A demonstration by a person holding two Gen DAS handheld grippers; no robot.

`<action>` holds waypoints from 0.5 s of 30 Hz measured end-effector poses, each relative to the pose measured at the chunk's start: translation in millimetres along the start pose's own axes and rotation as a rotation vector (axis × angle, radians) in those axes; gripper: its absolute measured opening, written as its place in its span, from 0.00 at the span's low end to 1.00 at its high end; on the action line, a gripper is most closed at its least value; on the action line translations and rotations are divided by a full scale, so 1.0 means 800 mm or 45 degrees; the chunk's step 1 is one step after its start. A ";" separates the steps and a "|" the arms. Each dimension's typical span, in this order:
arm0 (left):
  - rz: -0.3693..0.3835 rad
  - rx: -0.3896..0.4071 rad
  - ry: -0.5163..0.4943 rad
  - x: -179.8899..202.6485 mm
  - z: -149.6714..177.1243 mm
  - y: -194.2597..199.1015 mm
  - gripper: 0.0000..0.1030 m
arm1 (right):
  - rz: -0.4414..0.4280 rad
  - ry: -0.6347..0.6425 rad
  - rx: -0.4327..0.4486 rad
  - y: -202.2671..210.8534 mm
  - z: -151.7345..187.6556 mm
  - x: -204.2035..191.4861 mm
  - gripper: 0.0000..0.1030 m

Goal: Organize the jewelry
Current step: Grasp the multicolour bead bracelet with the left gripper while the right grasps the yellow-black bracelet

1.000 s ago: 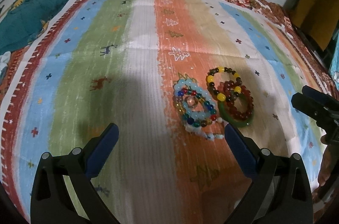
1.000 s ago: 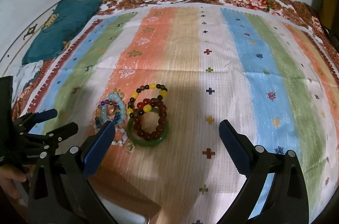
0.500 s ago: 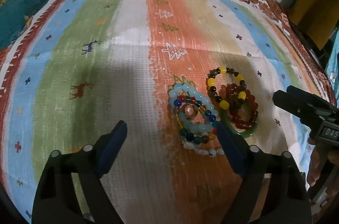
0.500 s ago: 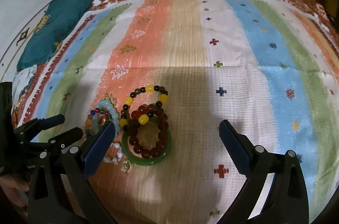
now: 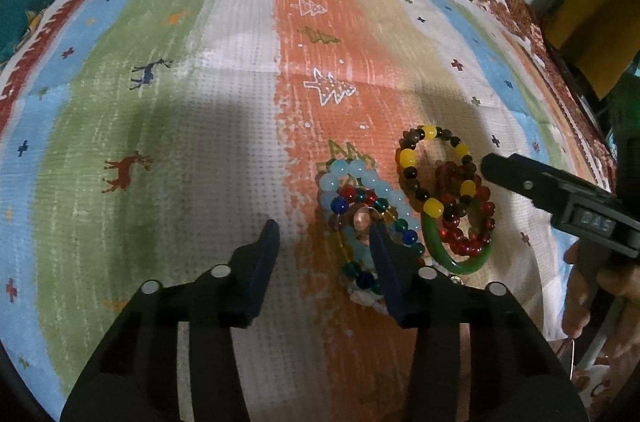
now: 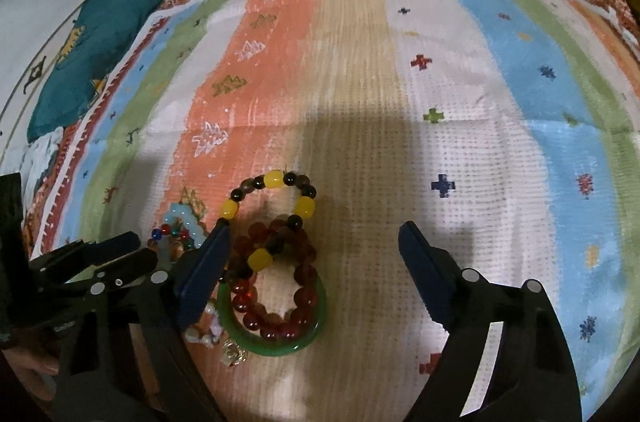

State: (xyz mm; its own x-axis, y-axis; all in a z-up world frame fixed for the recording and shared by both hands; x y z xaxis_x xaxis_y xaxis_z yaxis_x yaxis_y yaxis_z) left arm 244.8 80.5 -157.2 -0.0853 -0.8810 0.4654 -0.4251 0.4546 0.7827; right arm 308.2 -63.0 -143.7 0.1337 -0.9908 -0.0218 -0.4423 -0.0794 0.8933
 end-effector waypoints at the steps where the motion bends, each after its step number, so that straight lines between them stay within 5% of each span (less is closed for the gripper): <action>1: 0.006 -0.001 -0.001 0.000 0.000 -0.001 0.41 | 0.000 0.003 -0.014 -0.006 0.000 0.000 0.80; 8: 0.034 -0.029 -0.012 0.002 -0.004 -0.008 0.14 | -0.032 0.004 -0.067 -0.027 -0.003 -0.002 0.58; 15: 0.035 -0.036 -0.041 0.008 -0.002 -0.011 0.09 | -0.115 -0.008 -0.100 -0.034 -0.007 -0.009 0.26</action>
State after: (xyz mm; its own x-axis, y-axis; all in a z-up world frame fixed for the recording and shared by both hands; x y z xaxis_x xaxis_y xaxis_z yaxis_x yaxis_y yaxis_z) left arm 249.1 71.4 -160.4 -0.1256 -0.8716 0.4739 -0.3963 0.4820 0.7814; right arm 324.4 -53.4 -165.1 0.1641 -0.9806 -0.1068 -0.3575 -0.1601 0.9201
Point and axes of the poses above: each gripper's, at about its wrist camera, not at the fingertips, and y roughly against the way its jaws point, x to its right, z to its underside, the point moved 5 cm from there along -y, roughly the way its jaws point, and after that the axes turned 12 degrees about z, right-handed, at the moved point
